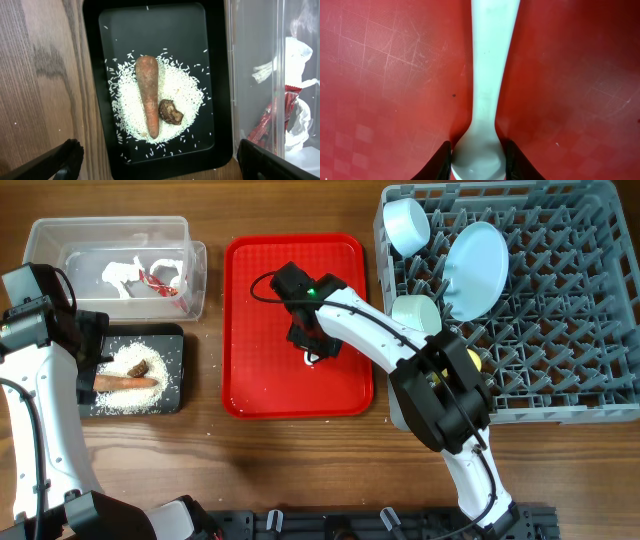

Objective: Sort waste into correct bins and load items into the dishwasher rack
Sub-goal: 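Grasp the white spoon on the red tray with the right gripper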

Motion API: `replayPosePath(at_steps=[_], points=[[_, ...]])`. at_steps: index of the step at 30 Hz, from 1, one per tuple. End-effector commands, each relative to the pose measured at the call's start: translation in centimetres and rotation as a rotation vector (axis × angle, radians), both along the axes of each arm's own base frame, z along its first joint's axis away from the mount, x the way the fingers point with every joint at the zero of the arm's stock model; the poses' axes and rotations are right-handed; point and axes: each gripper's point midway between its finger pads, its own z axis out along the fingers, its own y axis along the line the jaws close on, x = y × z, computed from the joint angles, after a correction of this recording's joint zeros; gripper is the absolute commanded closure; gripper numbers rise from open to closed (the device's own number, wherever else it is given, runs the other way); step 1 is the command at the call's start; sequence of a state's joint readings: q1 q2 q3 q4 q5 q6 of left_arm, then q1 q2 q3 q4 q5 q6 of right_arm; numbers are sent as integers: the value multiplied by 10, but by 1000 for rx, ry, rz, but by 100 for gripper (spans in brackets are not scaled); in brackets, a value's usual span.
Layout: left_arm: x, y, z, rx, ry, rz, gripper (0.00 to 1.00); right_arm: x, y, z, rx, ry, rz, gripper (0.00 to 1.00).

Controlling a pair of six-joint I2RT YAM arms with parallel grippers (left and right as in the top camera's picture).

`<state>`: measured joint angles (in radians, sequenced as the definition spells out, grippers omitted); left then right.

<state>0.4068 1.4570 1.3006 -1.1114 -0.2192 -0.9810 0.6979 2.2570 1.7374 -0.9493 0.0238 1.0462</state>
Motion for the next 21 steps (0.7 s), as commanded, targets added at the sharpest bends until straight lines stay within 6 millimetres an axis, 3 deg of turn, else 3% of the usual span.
replayPosePath(at_steps=[1, 2, 5, 6, 7, 8, 11, 14, 18, 21], points=[[0, 3, 1, 10, 6, -2, 0, -5, -5, -15, -28, 31, 30, 72], [0, 3, 1, 10, 6, -2, 0, -7, -5, -16, -24, 41, 32, 65], [0, 3, 1, 10, 6, -2, 0, -15, -7, -16, -28, 75, 17, 64], [0, 3, 1, 10, 6, -2, 0, -12, -6, -16, -21, 66, 16, 58], [0, 3, 1, 10, 6, -2, 0, -3, -4, -15, -1, 41, 26, 45], [0, 3, 1, 10, 6, -2, 0, 1, -3, -14, 11, 32, 45, 42], [0, 3, 1, 10, 6, -2, 0, 4, -2, -5, 38, 23, 73, 42], [0, 3, 1, 10, 6, -2, 0, -6, -8, 8, 15, 41, 84, 42], [0, 3, 1, 10, 6, -2, 0, -10, -13, 10, -4, 54, 84, 43], [0, 3, 1, 10, 6, -2, 0, 2, -2, 25, 39, -23, 167, 44]])
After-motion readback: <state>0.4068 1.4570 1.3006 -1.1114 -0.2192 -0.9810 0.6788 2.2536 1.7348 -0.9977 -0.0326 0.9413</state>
